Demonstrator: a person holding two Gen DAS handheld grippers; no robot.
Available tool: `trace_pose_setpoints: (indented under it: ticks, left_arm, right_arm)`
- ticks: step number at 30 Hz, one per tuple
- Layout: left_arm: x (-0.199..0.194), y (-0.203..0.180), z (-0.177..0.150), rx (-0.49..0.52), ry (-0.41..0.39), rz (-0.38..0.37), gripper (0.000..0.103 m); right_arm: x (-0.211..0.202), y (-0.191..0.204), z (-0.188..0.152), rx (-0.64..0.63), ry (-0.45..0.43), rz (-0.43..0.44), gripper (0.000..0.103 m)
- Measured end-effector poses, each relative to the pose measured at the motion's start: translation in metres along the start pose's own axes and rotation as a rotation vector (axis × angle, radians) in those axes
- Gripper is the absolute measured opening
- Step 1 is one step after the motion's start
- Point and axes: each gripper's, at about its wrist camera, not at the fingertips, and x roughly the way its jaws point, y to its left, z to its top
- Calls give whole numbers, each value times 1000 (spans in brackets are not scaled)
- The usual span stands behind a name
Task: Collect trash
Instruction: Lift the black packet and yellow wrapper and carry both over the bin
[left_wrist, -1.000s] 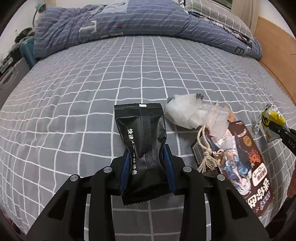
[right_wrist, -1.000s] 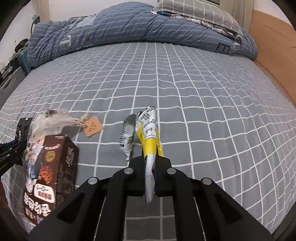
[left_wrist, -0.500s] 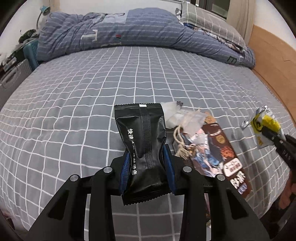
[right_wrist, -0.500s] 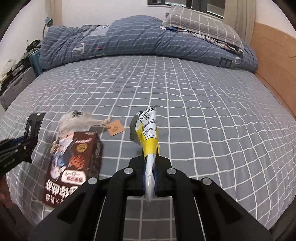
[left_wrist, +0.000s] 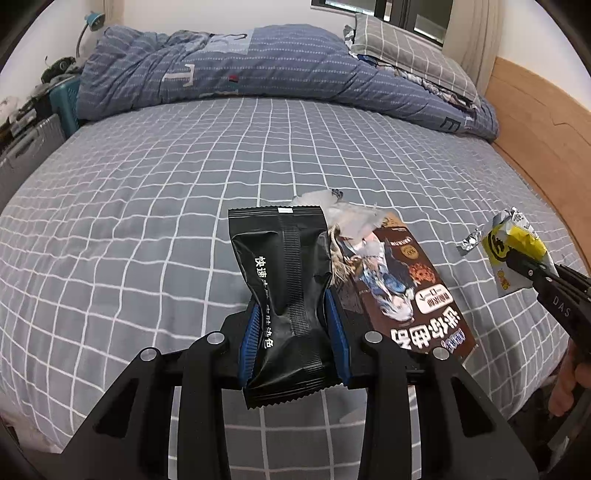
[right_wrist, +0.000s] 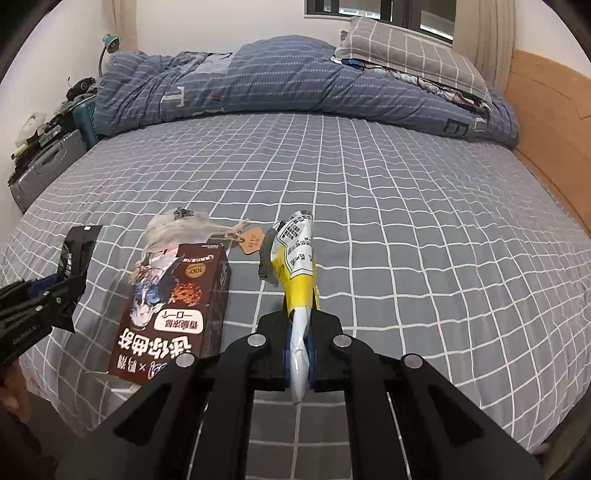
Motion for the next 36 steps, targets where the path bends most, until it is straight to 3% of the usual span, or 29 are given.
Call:
trace_pose_setpoints:
  ticks: [36]
  left_arm:
    - [-68, -32, -40, 33, -63, -29, 33]
  right_arm:
    - [-73, 28, -44, -17, -58, -11, 5]
